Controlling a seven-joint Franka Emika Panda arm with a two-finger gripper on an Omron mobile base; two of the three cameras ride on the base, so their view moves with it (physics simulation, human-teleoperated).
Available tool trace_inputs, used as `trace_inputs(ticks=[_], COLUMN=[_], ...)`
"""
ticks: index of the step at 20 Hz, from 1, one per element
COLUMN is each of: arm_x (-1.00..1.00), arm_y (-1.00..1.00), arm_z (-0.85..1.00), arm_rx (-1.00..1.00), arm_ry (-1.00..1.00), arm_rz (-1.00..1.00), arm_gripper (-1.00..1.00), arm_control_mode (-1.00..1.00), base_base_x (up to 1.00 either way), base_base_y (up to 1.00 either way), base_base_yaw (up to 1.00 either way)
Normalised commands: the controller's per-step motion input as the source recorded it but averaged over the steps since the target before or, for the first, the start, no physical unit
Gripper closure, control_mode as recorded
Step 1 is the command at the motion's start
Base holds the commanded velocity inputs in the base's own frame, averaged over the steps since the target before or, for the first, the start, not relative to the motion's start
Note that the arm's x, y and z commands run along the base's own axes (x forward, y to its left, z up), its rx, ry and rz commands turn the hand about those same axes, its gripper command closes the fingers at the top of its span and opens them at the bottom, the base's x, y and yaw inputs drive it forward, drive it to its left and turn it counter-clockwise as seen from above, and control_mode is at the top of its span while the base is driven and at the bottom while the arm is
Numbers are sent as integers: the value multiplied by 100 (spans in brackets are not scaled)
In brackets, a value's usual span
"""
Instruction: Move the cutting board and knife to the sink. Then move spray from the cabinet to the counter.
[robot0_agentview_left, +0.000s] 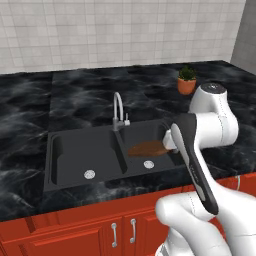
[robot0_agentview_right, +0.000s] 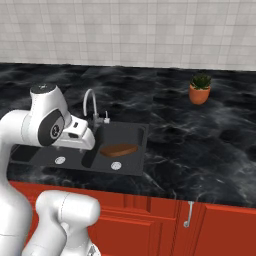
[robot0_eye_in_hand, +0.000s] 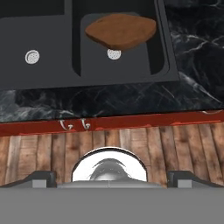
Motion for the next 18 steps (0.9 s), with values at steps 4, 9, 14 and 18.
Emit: trace_inputs(ticks=[4,9,14,18], arm_x=[-5,0,0,0], arm_y=[0,0,0,0], arm_z=[0,0,0,0], arm_rx=[0,0,0,0], arm_ry=[0,0,0,0], arm_rz=[0,0,0,0], arm_gripper=[-100,-100,-100,-100], arm_control_mode=[100,100,100,100], base_base_x=[-14,-95,-100,-74], base_base_y=[-1,-7,39,87], base_base_yaw=[0,2,38,70])
